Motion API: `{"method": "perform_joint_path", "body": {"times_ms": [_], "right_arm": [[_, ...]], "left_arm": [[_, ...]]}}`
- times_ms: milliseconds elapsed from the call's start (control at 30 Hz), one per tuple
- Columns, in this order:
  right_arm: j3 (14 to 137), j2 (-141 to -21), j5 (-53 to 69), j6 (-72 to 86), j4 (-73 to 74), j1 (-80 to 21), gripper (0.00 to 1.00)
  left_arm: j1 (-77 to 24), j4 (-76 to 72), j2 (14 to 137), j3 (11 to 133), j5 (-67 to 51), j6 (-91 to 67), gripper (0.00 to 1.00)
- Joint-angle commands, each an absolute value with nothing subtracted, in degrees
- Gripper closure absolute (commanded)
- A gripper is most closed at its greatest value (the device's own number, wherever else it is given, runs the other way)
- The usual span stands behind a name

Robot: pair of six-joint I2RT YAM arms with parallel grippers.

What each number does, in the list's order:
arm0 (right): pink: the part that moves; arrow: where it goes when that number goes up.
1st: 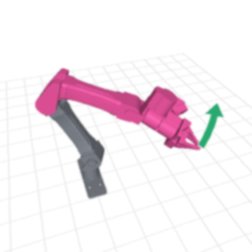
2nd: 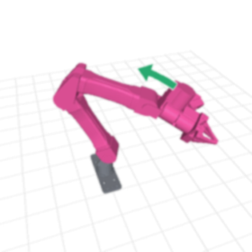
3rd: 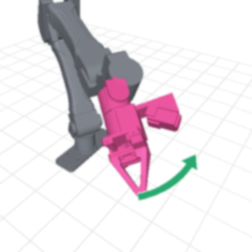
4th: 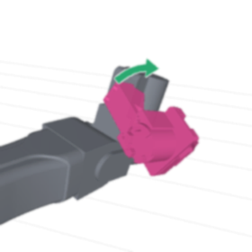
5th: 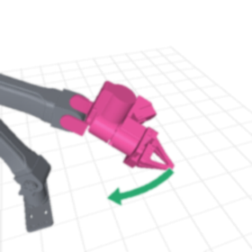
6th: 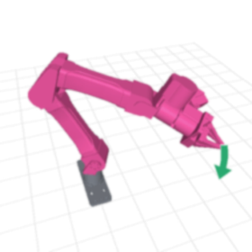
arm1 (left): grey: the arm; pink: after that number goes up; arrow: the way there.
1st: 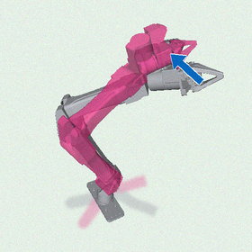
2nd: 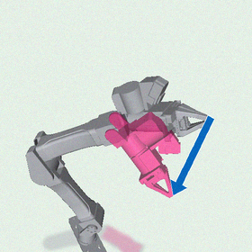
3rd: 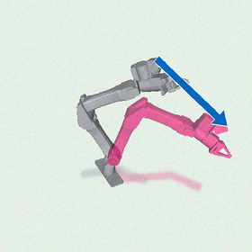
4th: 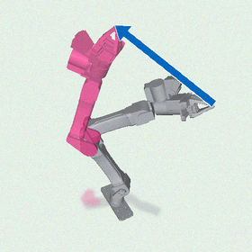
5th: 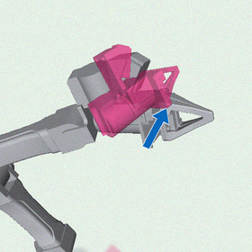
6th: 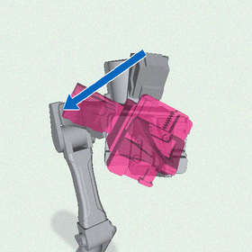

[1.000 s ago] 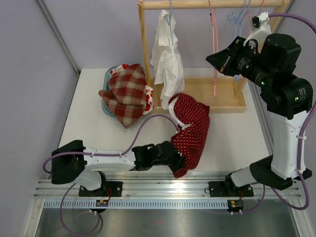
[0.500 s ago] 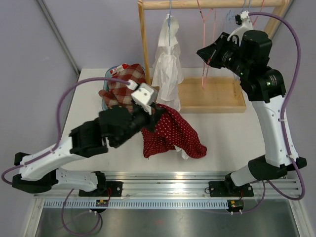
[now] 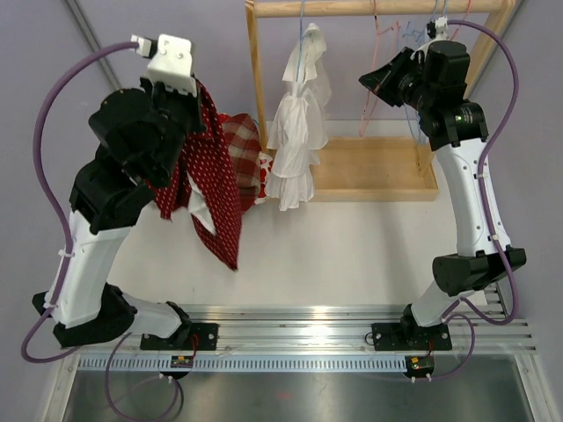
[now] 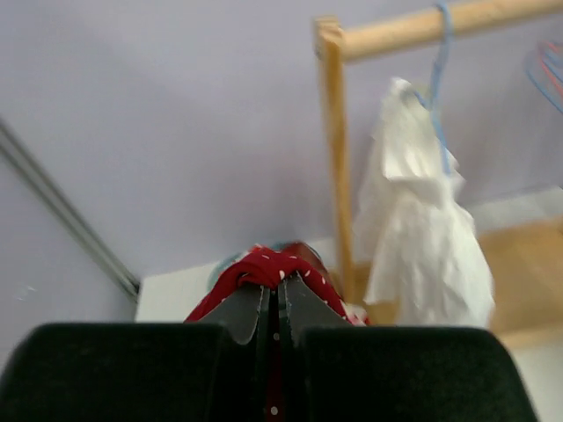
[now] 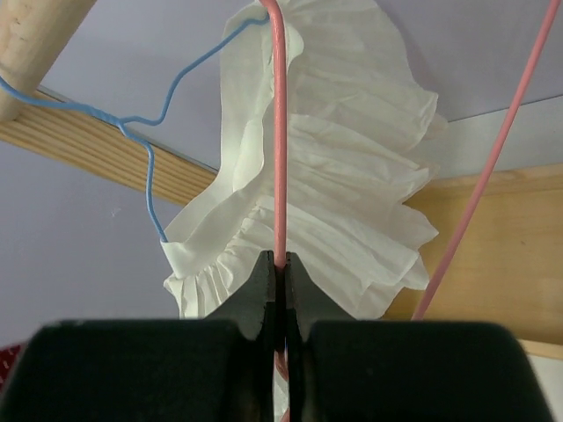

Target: Remove the skirt from the hanger

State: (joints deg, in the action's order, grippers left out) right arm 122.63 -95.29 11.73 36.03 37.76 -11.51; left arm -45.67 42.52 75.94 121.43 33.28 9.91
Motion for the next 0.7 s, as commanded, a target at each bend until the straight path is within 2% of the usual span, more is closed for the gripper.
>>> {"method": "perform_joint_path", "body": {"times_ms": [0,67,233,333,367,433,500,533,567,600,667], "right_arm": [[119.2,-92.12,14.24,38.23,33.31,-11.6,1.0],[114.8,-90.45,14.5,38.76,32.43,-11.6,1.0],[107.16,-87.54,15.73,38.94,31.47,-11.6,1.0],[104.69,-85.7,15.03,38.32,31.46,-11.51,1.0],[104.33,-85.0,14.86,38.15,31.64,-11.34,1.0],[103.71,-84.55,14.77,38.14,32.08,-11.08,1.0],[103.45,-83.85,14.77,37.97,32.25,-10.9,1.0],[103.36,-83.67,14.77,37.88,32.52,-10.9,1.0],[103.45,-83.32,14.5,37.53,32.69,-10.9,1.0],[103.62,-83.32,14.33,37.27,33.39,-10.81,1.0],[103.8,-82.88,13.54,36.48,33.84,-10.72,0.95]], "left_arm": [[-38.69,34.03,82.51,130.15,29.36,17.49,1.0],[-34.13,30.07,86.2,133.85,27.26,17.49,1.0],[-25.24,18.2,89.64,130.7,17.77,10.84,1.0],[-20.05,16.7,91.4,125.09,12.66,4.42,1.0],[-19.26,16.0,91.67,118.98,14.74,3.96,1.0],[-18.9,13.28,91.84,112.18,17.39,2.12,0.94],[-17.67,13.36,92.28,103.32,18.1,0.27,0.78],[-16.45,14.14,92.81,101.01,17.93,-4.09,0.27],[-15.83,15.54,93.16,99.59,16.97,-6.31,0.06],[-15.21,18.51,93.34,97.14,15.31,-10.07,0.01],[-14.5,19.42,91.25,93.89,14.58,-12.03,0.01]]}}
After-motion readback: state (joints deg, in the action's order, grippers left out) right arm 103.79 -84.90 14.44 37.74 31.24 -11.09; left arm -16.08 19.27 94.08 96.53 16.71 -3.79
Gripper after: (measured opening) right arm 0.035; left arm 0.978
